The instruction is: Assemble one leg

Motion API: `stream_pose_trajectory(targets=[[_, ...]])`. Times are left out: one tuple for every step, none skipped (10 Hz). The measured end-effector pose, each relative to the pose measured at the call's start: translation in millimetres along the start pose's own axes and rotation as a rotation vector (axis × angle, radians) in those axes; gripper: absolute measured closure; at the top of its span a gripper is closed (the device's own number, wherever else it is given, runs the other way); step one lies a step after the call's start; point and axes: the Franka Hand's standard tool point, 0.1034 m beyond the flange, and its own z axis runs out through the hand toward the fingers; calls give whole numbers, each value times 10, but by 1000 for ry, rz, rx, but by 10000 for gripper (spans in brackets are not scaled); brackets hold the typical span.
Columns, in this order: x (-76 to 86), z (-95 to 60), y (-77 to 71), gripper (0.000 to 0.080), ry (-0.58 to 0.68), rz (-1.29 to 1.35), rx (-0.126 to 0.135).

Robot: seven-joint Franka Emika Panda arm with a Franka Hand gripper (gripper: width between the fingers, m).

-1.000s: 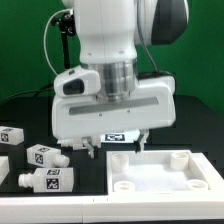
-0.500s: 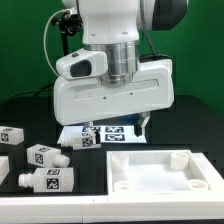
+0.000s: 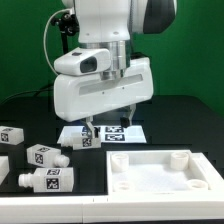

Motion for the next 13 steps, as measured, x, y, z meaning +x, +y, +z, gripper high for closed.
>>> stream_pose_trajectory(targets=[[-115, -28, -73, 150, 6, 10, -6], [-165, -72, -22, 150, 21, 58, -1], [-179, -65, -1, 150, 13, -36, -8], [-184, -57, -5, 150, 10, -70, -7], [-193, -57, 5, 150, 9, -144, -9], [-238, -53, -2, 150, 1, -279, -10], [-359, -47, -46, 150, -13, -469, -4], [-446, -69, -68, 150, -19, -599, -3], [-558, -58, -109, 150, -22, -717, -9], [-670, -15, -147, 150, -27, -824, -11], [-725, 2, -140, 150, -28, -761, 8], [-721, 0, -132, 150, -30, -768, 5], [-726, 3, -133, 150, -30, -767, 6]])
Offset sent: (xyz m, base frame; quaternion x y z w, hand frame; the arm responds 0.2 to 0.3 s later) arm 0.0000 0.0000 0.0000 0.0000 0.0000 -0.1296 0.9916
